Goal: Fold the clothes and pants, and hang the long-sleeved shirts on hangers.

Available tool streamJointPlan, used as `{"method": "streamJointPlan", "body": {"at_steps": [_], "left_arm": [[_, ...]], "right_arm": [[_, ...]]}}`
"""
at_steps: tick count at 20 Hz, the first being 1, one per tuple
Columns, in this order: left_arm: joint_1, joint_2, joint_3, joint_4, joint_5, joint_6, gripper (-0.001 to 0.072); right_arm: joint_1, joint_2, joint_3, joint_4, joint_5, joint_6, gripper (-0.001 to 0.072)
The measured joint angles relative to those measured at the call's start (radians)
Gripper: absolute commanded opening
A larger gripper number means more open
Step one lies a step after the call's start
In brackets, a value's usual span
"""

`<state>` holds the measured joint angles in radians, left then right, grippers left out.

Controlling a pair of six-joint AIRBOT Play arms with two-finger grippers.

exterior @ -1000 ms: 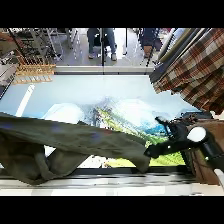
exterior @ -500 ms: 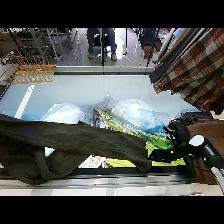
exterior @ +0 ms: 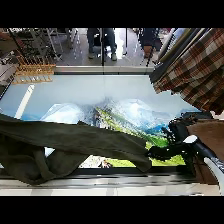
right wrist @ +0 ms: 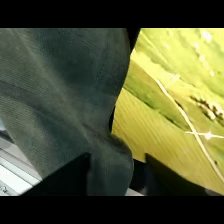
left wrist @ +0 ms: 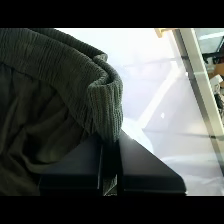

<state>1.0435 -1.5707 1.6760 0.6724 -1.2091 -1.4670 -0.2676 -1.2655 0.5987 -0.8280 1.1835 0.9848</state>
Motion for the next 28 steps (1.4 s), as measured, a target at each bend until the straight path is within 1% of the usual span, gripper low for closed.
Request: {"method": "streamJointPlan", "body": {"at_steps": [2, 4, 6, 8, 11, 14, 17, 20, 22, 23, 25, 26, 27, 28], "left_arm": [[0.000, 0.000, 0.000, 0.000, 0.000, 0.000, 0.0021], [0.000, 0.000, 0.000, -0.003, -0.003, 0.000, 0.0022], [0.002, 0.000, 0.000, -0.038, -0.019, 0.000, 0.0021], [0.005, 0.011, 0.001, -0.107, -0.034, 0.000, 0.0020], [0.013, 0.051, 0.014, -0.245, -0.040, 0.000, 0.0020], [0.039, 0.117, 0.028, -0.457, 0.003, 0.000, 0.0020], [0.085, 0.188, 0.033, -0.754, 0.092, 0.005, 0.0019], [0.166, 0.265, 0.035, -1.093, 0.183, 0.072, 0.0019], [0.245, 0.316, 0.035, -1.249, 0.216, 0.126, 0.0019], [0.289, 0.339, 0.036, -1.291, 0.226, 0.145, 0.0020], [0.367, 0.370, 0.036, -1.281, 0.238, 0.170, 0.0020], [0.394, 0.378, 0.036, -1.231, 0.238, 0.177, 0.0020], [0.410, 0.382, 0.036, -1.151, 0.241, 0.182, 0.0020], [0.414, 0.383, 0.036, -1.035, 0.240, 0.184, 0.0021]], "right_arm": [[0.018, -0.022, 0.002, 0.034, -0.010, -0.047, 0.0024], [0.035, -0.029, 0.014, 0.074, -0.017, -0.090, 0.0022], [0.045, -0.019, 0.048, 0.103, -0.016, -0.116, 0.0021], [0.050, 0.024, 0.109, 0.115, 0.002, -0.129, 0.0021], [0.051, 0.162, 0.263, 0.113, 0.014, -0.128, 0.0020], [0.011, 0.322, 0.462, 0.045, 0.000, -0.082, 0.0020], [-0.098, 0.461, 0.676, -0.040, -0.025, -0.039, 0.0019], [-0.246, 0.559, 0.863, -0.101, -0.066, -0.020, 0.0020], [-0.341, 0.599, 0.964, -0.135, -0.082, -0.016, 0.0020], [-0.380, 0.613, 1.007, -0.146, -0.090, -0.013, 0.0020], [-0.431, 0.629, 1.063, -0.165, -0.098, -0.012, 0.0020], [-0.447, 0.631, 1.077, -0.172, -0.095, -0.009, 0.0019], [-0.459, 0.627, 1.089, -0.170, -0.081, -0.009, 0.0018], [-0.467, 0.620, 1.097, -0.155, -0.053, -0.009, 0.0018]]}}
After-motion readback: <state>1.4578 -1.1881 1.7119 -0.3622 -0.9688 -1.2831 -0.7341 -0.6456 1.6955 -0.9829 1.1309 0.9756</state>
